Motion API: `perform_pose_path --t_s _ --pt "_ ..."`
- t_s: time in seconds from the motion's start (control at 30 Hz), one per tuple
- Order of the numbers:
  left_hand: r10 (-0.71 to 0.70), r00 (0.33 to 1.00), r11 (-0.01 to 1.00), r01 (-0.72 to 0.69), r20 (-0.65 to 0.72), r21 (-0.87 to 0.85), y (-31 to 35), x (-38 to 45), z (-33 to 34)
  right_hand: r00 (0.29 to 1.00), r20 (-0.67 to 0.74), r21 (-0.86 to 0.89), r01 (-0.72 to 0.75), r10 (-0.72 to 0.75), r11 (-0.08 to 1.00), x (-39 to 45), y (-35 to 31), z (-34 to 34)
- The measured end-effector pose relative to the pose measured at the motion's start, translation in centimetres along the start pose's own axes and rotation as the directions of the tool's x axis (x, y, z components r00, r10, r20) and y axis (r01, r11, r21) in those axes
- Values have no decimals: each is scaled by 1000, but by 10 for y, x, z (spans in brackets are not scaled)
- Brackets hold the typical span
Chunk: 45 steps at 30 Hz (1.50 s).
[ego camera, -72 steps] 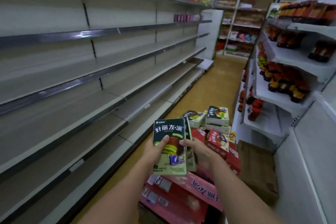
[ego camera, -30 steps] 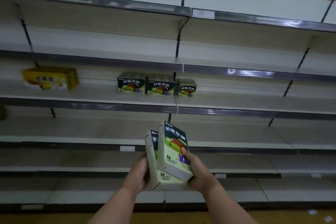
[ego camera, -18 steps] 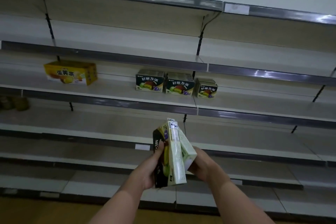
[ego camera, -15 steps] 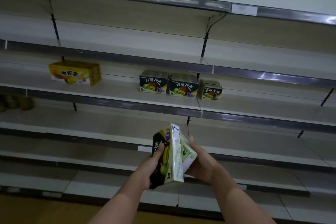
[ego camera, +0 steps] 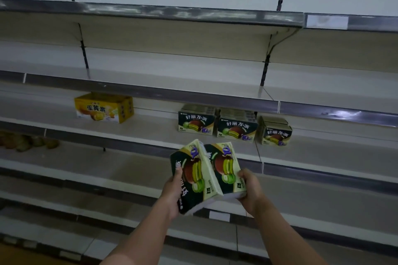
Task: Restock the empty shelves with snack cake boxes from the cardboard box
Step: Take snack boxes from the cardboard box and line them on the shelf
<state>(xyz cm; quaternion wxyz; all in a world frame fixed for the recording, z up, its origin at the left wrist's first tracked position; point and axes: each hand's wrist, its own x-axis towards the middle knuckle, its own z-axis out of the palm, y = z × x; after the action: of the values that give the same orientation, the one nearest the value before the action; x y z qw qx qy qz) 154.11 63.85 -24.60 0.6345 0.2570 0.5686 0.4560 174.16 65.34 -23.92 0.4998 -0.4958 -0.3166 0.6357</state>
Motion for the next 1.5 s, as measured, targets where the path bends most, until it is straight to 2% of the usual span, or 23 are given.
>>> perform_pose_path --t_s 0.13,0.27,0.33,0.4,0.43,0.5,0.57,0.63,0.7,0.8,0.87,0.93,1.03,1.07,1.13,1.23,1.37,1.5 --pt "7 998 1000 -8 55 14 12 22 23 995 88 -250 65 -44 966 16 -8 19" --pt "20 999 991 -26 49 129 20 50 29 988 153 -438 46 24 898 23 -19 26" --pt "105 990 974 -122 94 192 36 39 33 979 188 -526 37 74 850 31 -25 27" --pt "152 983 953 -173 101 249 48 49 35 983 164 -570 24 85 821 42 -27 31" --pt "150 982 950 -176 117 257 55 51 37 989 131 -537 11 70 843 47 -27 35" --pt "179 968 938 -222 175 265 69 61 36 997 47 -346 -36 56 938 58 -26 44" --pt "210 960 935 -252 183 249 80 81 31 998 -13 -151 -56 54 987 68 -27 53" --pt "180 969 965 -208 170 161 88 97 24 998 -56 14 -28 29 1000 79 -25 63" --pt "163 953 981 -184 255 61 95 97 23 997 -79 168 25 -11 985 89 -25 77" --pt "165 910 977 -203 379 61 96 102 29 991 -114 242 97 -71 965 101 -29 98" --pt "202 918 972 -231 341 45 98 117 30 989 -128 190 101 -77 977 112 -29 108" --pt "181 920 979 -204 348 28 107 130 22 980 -176 103 107 -88 989 120 -30 109" --pt "61 919 989 -109 389 102 125 150 -1 905 -399 -81 127 -149 989 127 -39 95" --pt "33 923 987 -91 384 135 129 154 -9 888 -419 -179 124 -190 976 128 -43 88" --pt "52 921 974 -131 386 183 133 169 -21 921 -319 -349 106 -224 931 130 -48 84" --pt "189 920 912 -294 342 287 133 182 -25 955 -199 -519 87 -220 851 133 -52 98" --pt "346 895 791 -439 280 427 135 195 -18 906 -224 -544 190 -360 817 155 -49 107" --pt "471 844 683 -533 256 500 132 218 -16 862 -211 -661 223 -462 717 177 -47 109"
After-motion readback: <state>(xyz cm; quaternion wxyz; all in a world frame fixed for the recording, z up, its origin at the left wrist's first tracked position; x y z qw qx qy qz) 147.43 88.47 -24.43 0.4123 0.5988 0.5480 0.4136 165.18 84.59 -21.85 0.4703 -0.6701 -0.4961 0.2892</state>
